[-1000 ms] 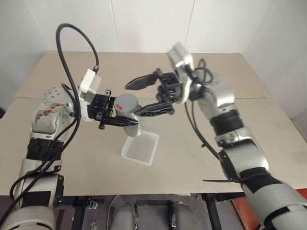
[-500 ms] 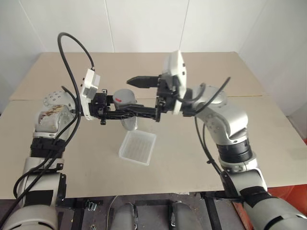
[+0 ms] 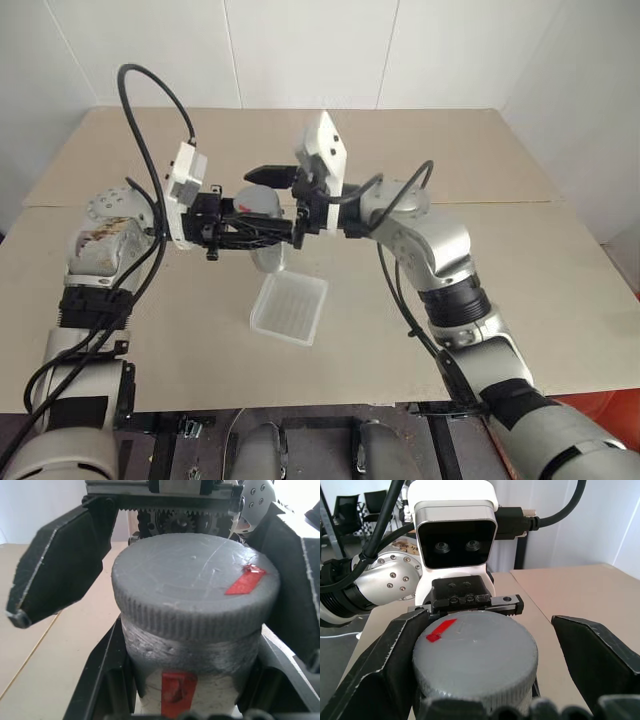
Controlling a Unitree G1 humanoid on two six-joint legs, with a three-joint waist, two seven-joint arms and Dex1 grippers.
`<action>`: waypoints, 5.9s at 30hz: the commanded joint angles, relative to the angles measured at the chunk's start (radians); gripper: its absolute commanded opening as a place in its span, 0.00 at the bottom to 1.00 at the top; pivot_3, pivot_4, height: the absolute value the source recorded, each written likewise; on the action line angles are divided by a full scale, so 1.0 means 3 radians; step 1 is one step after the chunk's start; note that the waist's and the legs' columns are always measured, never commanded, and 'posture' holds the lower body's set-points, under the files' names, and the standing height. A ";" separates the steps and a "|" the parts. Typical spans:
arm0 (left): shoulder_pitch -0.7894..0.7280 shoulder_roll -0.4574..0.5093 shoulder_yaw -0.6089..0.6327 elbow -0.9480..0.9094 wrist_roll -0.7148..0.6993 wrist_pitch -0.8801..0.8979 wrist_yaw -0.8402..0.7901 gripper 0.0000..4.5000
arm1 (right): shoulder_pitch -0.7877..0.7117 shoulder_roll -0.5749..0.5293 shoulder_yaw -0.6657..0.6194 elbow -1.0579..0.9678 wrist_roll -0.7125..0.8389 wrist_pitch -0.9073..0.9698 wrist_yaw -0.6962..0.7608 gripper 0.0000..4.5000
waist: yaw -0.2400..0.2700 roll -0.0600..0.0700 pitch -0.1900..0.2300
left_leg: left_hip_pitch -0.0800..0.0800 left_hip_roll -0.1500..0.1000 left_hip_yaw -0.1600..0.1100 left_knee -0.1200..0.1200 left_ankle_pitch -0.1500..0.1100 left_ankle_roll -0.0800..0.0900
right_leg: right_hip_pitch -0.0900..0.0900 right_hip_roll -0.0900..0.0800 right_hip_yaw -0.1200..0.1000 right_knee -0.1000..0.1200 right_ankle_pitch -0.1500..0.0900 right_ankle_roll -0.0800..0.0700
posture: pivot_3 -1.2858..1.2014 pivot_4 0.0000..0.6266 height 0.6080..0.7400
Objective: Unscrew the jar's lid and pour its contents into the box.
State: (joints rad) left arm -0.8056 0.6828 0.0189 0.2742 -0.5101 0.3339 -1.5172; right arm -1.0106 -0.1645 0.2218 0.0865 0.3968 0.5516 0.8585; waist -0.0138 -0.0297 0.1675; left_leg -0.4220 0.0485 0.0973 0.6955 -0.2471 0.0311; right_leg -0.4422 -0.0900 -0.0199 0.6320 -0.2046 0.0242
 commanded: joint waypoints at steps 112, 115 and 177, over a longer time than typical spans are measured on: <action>-0.0110 0.0042 0.0006 0.0104 0.0101 -0.0184 -0.0192 0.45 | 0.0067 -0.0297 -0.0184 -0.0496 -0.0100 0.0027 -0.0176 0.99 | 0.0004 0.0000 0.0000 | -0.0003 -0.0001 -0.0006 0.0002 0.0000 0.0000 | 0.0002 0.0000 -0.0006 -0.0001 0.0000 0.0000 | 0.52 0.24 1.00; -0.0098 0.0043 0.0008 0.0096 0.0096 -0.0185 -0.0180 0.45 | 0.0144 -0.0435 -0.0260 -0.0547 -0.0017 0.0018 -0.0108 0.99 | 0.0004 0.0000 0.0000 | -0.0003 -0.0001 -0.0007 0.0002 0.0000 0.0000 | 0.0002 0.0000 -0.0006 -0.0002 0.0000 0.0001 | 0.52 0.24 1.00; -0.0035 0.0032 0.0017 0.0124 0.0167 -0.0306 -0.0118 0.45 | 0.0090 -0.0574 -0.0787 -0.0692 0.0373 0.0640 -0.0397 0.61 | 0.0031 0.0000 0.0000 | -0.0004 -0.0002 -0.0008 0.0002 -0.0001 0.0002 | 0.0005 -0.0002 -0.0010 -0.0005 0.0000 0.0001 | 0.52 0.24 1.00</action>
State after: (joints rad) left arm -0.8160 0.6784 0.0036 0.3366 -0.4554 0.2593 -1.5590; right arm -1.0110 -0.3175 0.0156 -0.0836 0.5239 0.7840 0.7430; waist -0.0044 -0.0298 0.1674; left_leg -0.4231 0.0480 0.0949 0.6960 -0.2475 0.0318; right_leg -0.4406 -0.0907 -0.0229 0.6303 -0.2046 0.0244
